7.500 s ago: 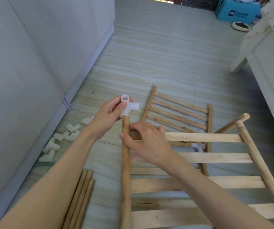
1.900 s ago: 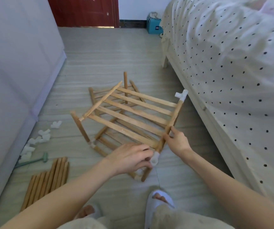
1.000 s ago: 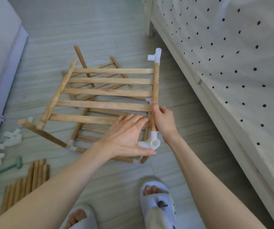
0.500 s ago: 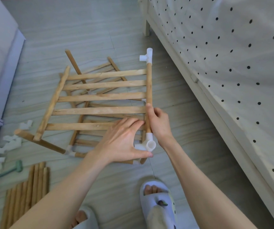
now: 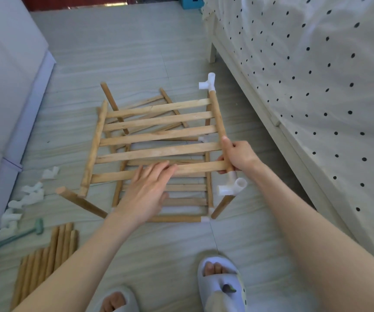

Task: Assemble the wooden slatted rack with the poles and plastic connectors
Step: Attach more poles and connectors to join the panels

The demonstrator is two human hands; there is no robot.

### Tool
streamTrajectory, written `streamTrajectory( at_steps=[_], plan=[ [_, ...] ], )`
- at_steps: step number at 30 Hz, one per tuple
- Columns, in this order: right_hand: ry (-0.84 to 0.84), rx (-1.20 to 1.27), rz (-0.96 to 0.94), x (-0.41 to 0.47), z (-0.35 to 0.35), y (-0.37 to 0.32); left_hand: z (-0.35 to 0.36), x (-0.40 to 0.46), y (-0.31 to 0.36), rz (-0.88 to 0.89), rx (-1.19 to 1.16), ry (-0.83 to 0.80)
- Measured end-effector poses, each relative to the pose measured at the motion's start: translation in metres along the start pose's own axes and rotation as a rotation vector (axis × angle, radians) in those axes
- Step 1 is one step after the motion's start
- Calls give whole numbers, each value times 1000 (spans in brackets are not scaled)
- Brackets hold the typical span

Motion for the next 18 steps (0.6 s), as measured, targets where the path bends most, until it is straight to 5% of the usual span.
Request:
streamTrajectory(
  at_steps=[5, 11, 18],
  plan=[
    [47, -274, 109, 13, -11, -19, 6, -9, -29, -91, -47, -116],
    [60, -716, -14, -34, 49, -43, 7, -44, -34, -72, -178, -140],
    [-360, -1238, -503, -105, 188, -52, 33, -137, -64, -191, -460, -16]
  ],
)
Point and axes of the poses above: each hand's wrist, its own x-axis towards the middle knuckle, its own z-axis out of the palm, y = z × x, the point moved 5 cm from there along x, towards the middle knuckle, and after that the axes turned 10 degrees about -y, right-handed, at the moved point
